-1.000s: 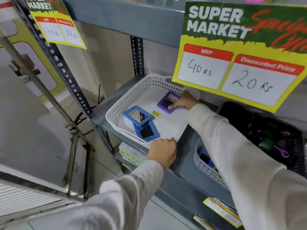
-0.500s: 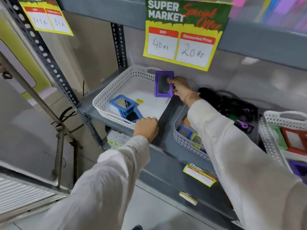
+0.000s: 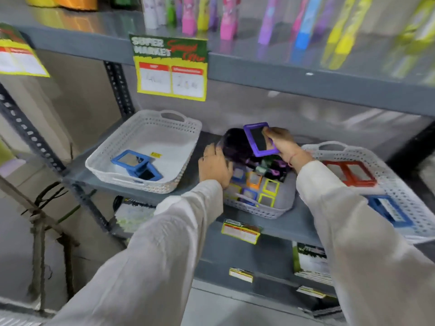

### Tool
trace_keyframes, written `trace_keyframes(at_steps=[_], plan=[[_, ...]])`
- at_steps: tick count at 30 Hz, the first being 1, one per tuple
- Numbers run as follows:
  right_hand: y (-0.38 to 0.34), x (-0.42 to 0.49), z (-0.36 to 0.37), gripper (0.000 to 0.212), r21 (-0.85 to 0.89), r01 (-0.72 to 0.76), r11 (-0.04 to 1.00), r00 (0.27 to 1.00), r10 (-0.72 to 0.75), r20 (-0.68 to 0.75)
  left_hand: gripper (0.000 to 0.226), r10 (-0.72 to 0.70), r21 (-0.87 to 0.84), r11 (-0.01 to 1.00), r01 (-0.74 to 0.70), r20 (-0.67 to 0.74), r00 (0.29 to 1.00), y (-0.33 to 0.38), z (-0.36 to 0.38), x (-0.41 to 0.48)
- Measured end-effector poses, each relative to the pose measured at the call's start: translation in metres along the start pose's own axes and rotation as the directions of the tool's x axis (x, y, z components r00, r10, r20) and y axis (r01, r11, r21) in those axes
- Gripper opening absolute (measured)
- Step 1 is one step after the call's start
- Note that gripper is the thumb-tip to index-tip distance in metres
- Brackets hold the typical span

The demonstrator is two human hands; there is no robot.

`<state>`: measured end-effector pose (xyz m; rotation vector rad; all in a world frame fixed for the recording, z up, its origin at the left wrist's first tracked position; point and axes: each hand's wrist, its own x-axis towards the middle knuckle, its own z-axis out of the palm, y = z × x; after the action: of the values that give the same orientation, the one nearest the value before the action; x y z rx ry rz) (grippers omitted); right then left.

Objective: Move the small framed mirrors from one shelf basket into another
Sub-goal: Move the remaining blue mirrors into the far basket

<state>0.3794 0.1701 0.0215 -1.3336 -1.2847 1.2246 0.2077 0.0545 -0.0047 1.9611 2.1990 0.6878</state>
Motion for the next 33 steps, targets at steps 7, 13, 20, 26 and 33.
trace_keyframes(at_steps=[7,13,20,26,33], plan=[[-0.007,-0.046,-0.136,0.01,-0.117,0.0,0.993,0.984,-0.02,-0.176,0.055,0.15,-0.26,0.957,-0.127,0.07,0.986,0.124,0.035,-0.008],[0.012,-0.073,-0.22,0.028,-0.197,-0.1,0.975,0.947,0.033,-0.319,0.06,0.186,-0.357,0.927,-0.112,0.18,0.966,0.19,0.071,-0.023],[0.05,-0.098,-0.266,0.021,-0.419,-0.264,0.869,0.937,0.129,-0.325,0.062,0.111,-0.414,0.909,0.036,0.324,0.94,0.23,0.117,-0.042],[0.084,-0.101,-0.26,0.018,-0.464,-0.351,0.813,0.93,0.247,-0.271,0.064,0.036,-0.435,0.889,0.142,0.375,0.926,0.236,0.141,-0.052],[0.098,-0.098,-0.252,0.01,-0.475,-0.451,0.756,0.884,0.305,-0.353,0.066,0.038,-0.406,0.906,0.122,0.364,0.931,0.237,0.144,-0.049]])
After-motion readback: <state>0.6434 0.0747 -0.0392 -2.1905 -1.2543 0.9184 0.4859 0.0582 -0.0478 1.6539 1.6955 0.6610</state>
